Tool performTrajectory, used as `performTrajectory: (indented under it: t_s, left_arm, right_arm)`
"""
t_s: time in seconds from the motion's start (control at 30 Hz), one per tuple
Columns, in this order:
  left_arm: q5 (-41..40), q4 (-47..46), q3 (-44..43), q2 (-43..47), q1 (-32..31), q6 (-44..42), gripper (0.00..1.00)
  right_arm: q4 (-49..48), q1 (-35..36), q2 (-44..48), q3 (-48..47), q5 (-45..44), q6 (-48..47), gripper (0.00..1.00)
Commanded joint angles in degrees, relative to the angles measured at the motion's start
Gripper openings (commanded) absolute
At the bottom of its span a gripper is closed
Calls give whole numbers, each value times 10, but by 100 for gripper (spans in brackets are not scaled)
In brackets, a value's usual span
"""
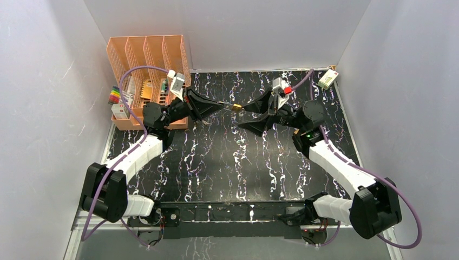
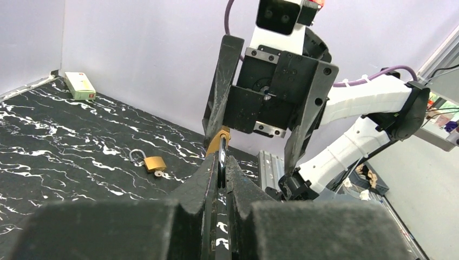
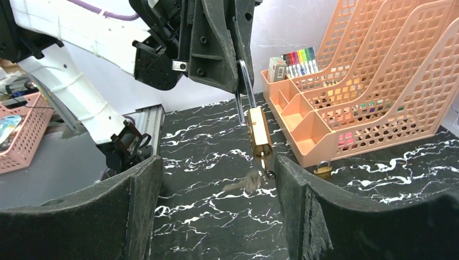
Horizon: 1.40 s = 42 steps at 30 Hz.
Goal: Lock with the key
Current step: Pick up the lock from the center of the board, then lock the lock.
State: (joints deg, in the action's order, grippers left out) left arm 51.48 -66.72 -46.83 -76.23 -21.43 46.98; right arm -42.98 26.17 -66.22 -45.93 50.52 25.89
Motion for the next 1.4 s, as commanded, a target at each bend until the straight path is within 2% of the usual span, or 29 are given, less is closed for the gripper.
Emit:
performTrajectory:
  t_s: [0.0, 0.27, 0.57, 0.73, 0.77, 0.8, 0.83, 1.0, 1.17, 1.37]
  left_arm:
    - [-13, -69, 2, 5, 3, 14, 0]
    - [-5, -84, 1, -4, 3, 21, 0]
    - [-8, -88, 4, -2, 3, 18, 0]
    - [-7, -89, 8, 1, 3, 14, 0]
    - [-6, -89, 10, 1, 3, 12, 0]
    - [-5, -89, 11, 1, 3, 11, 0]
    - [-3, -89, 11, 0, 3, 9, 0]
    - [18, -89, 16, -4, 4, 2, 0]
    - [24, -89, 26, -5, 6, -15, 0]
    - [30, -89, 28, -12, 7, -20, 0]
  right_arm:
    - [-143, 11, -2, 10, -7, -18, 82]
    - [-181, 15, -31, 4, -14, -20, 78]
    - [-177, 21, -43, 1, -12, -12, 58]
    - [-159, 22, -49, -6, -13, -1, 35]
    - [-150, 22, -50, -10, -12, 3, 24]
    - [-138, 22, -53, -14, -11, 8, 8]
    - [-124, 22, -56, -19, -14, 17, 0]
    - [-39, 22, -73, -60, 8, 43, 0]
    - [-44, 22, -95, -80, 72, 93, 0]
    - [-43, 21, -108, -96, 104, 113, 0]
